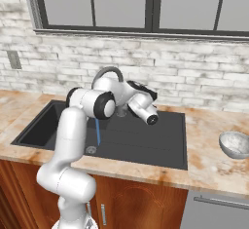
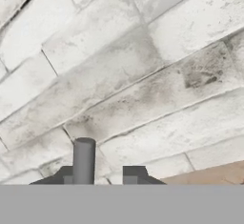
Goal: Rinse each bowl for a few seconds and place them down in the sink or on the counter.
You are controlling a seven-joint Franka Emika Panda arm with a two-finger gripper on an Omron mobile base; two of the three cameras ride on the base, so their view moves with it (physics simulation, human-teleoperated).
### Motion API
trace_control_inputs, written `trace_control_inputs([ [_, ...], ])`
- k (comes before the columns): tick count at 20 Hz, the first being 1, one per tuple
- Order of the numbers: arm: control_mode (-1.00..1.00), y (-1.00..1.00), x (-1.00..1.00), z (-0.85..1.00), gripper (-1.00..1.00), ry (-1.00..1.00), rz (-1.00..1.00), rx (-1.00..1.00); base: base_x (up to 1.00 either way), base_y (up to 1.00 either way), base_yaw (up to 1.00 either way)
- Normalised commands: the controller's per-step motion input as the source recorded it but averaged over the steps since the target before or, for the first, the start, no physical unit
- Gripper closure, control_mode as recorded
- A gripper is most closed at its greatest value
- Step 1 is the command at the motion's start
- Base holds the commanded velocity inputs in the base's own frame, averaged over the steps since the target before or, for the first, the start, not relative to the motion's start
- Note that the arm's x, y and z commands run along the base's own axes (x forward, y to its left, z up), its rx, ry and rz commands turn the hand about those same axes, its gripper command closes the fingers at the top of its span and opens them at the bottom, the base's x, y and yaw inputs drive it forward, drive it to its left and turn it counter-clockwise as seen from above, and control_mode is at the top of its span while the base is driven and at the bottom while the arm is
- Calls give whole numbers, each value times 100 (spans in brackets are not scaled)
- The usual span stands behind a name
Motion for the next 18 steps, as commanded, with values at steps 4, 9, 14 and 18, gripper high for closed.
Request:
trace_control_inputs([
  [4,-100,-18,-14,36,-100,0,0,12,0,0,0],
  [9,-100,-27,-11,34,-100,0,0,10,0,0,0],
  [14,-100,-25,-13,38,-100,0,0,10,0,0,0],
  [18,-100,-15,-16,42,-100,2,-3,10,0,0,0],
])
